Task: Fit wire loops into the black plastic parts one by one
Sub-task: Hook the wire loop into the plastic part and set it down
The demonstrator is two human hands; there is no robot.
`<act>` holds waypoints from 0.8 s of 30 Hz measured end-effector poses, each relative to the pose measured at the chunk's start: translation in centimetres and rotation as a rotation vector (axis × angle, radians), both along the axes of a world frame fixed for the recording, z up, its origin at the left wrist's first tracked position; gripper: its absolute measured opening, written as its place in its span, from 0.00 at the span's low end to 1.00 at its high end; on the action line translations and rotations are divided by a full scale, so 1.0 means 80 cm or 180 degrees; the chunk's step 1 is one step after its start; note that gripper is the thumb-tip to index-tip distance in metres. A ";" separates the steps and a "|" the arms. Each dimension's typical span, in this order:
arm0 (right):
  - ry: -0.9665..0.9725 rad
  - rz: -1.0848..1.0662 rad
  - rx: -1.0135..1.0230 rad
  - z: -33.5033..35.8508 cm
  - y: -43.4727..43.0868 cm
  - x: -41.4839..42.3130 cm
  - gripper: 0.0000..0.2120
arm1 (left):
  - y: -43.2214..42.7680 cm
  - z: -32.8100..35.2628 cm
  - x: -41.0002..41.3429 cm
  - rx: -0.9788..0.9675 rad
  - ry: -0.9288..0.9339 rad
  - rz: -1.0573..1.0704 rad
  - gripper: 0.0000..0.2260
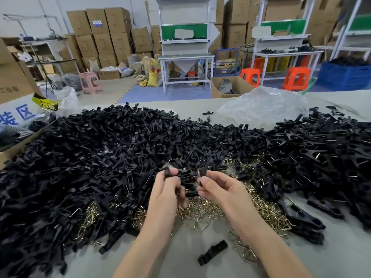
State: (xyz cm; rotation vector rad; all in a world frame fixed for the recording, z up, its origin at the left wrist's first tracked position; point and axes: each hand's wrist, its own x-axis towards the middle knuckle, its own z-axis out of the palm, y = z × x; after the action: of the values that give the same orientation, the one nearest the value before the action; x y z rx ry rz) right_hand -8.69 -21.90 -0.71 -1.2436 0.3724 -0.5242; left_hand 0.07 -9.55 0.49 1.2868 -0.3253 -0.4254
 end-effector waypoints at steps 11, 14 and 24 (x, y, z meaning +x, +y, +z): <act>-0.0106 0.0118 -0.0021 0.003 0.001 -0.001 0.14 | 0.007 0.001 -0.016 0.0125 -0.0631 -0.0267 0.13; -0.0073 0.0034 0.0036 0.005 0.001 -0.001 0.17 | 0.008 -0.002 -0.015 0.0178 -0.0782 -0.0008 0.07; -0.0060 0.0046 -0.0242 0.011 -0.002 -0.004 0.08 | 0.005 -0.003 -0.017 0.0519 -0.1203 -0.0076 0.09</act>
State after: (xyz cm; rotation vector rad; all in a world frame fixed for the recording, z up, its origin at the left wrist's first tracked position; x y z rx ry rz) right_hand -9.04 -22.02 0.15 -1.3128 0.3298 -0.5416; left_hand -1.28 -9.17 0.25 1.5246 -0.6344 -0.2293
